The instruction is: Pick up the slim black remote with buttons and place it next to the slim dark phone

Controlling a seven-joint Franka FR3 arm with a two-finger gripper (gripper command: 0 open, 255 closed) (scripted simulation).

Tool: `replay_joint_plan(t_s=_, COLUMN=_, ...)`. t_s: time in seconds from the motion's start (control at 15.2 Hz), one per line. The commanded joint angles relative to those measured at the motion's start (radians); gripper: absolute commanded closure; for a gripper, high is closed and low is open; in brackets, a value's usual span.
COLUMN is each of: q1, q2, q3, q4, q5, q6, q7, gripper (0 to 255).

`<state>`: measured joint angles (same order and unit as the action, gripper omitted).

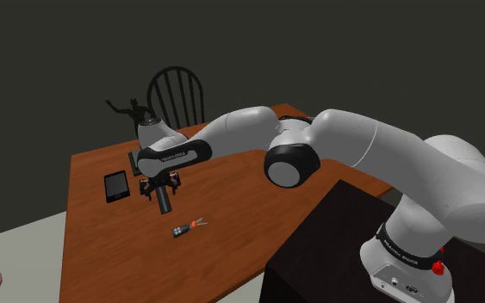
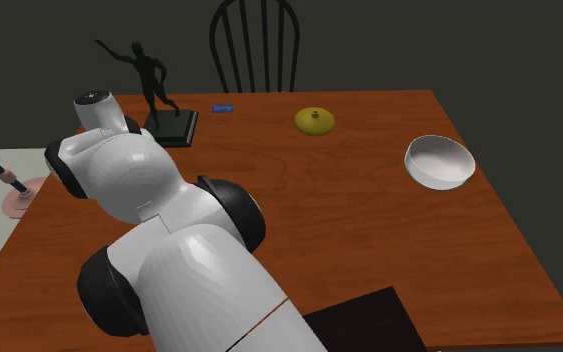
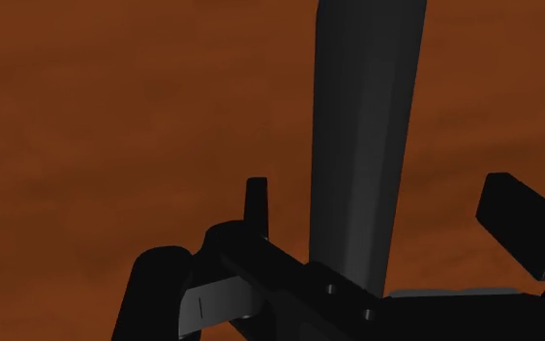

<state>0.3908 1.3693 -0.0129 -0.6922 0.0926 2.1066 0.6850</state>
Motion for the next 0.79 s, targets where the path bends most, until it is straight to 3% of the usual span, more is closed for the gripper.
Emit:
replay_joint_plan(t_s=0.0, q1=0.000, q2=-0.051, q3=-0.001, q4=-0.061, q5=0.001, q6=0.009, q7=-0.002, gripper=0)
replay_joint_plan(t_s=0.2, q1=-0.002, q2=-0.162, q3=-0.002, q4=-0.169, q5=0.002, q6=0.007, q7=-0.006, gripper=0)
replay_joint_plan(t_s=0.73, q1=-0.002, q2=-0.162, q3=-0.002, q4=-0.169, q5=0.002, q6=0.007, q7=-0.006, gripper=0)
